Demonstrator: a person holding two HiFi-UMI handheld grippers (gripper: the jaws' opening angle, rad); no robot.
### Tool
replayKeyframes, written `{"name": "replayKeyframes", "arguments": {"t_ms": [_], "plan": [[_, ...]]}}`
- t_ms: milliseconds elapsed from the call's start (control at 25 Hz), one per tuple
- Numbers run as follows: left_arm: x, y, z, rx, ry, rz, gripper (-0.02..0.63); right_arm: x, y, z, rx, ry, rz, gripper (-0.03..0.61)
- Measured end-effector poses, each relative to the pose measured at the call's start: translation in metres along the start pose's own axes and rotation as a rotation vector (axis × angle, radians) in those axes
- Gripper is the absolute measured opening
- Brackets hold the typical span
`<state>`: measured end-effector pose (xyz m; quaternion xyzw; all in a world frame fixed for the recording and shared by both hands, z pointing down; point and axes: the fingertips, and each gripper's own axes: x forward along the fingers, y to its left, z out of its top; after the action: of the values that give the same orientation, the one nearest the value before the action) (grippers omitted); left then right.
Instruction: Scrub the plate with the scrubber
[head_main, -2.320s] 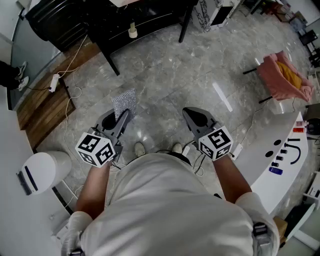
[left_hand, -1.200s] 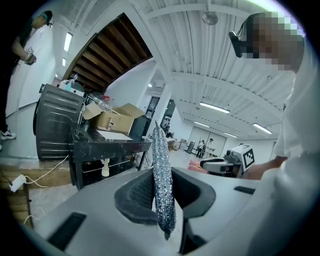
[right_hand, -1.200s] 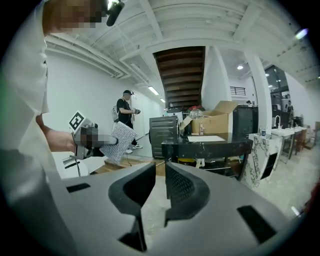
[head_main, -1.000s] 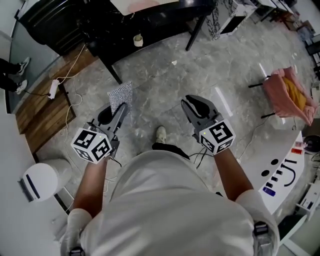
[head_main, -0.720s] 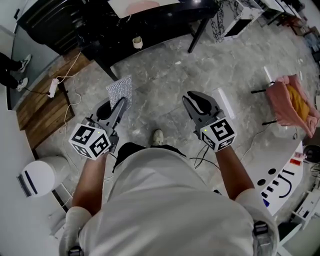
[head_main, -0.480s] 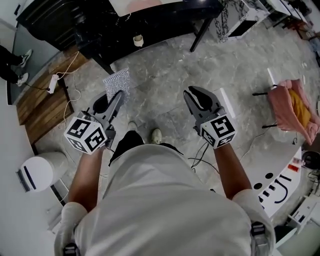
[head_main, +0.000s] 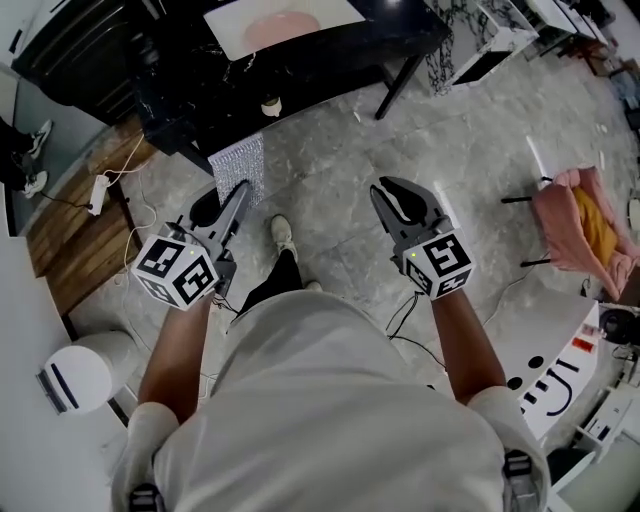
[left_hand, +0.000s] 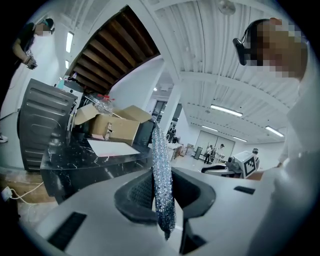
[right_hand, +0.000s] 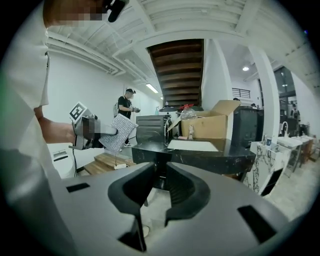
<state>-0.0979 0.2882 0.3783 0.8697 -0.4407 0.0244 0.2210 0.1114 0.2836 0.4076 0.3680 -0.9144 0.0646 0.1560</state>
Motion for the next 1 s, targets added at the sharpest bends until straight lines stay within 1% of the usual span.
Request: {"name": "replayKeyframes", "arguments": {"t_ms": [200, 360, 480, 560, 760, 1000], "plan": [[0.038, 0.054, 0.033, -0.003, -0.013, -0.012, 0.067, 0.062, -0.036, 0.023, -0.014, 0.029, 0.000, 0.054], [0.058, 0.095, 0.056, -0.016, -0.021, -0.008, 0.067, 0.110, -0.059, 0.047, -0.008, 0.030, -0.001, 0.054], [0.069, 0.120, 0.070, -0.016, -0.028, -0.007, 0.067, 0.141, -0.078, 0.059, -0.006, 0.050, -0.001, 0.054], [0.075, 0.134, 0.077, -0.018, -0.032, -0.006, 0.067, 0.160, -0.091, 0.065, 0.006, 0.062, 0.001, 0.054], [0.086, 0.163, 0.092, -0.027, -0.037, -0.009, 0.067, 0.203, -0.121, 0.084, 0.057, 0.045, -0.009, 0.054], [0.101, 0.189, 0.102, -0.032, -0.025, 0.004, 0.067, 0.259, -0.161, 0.097, 0.070, 0.080, -0.006, 0.054]]}}
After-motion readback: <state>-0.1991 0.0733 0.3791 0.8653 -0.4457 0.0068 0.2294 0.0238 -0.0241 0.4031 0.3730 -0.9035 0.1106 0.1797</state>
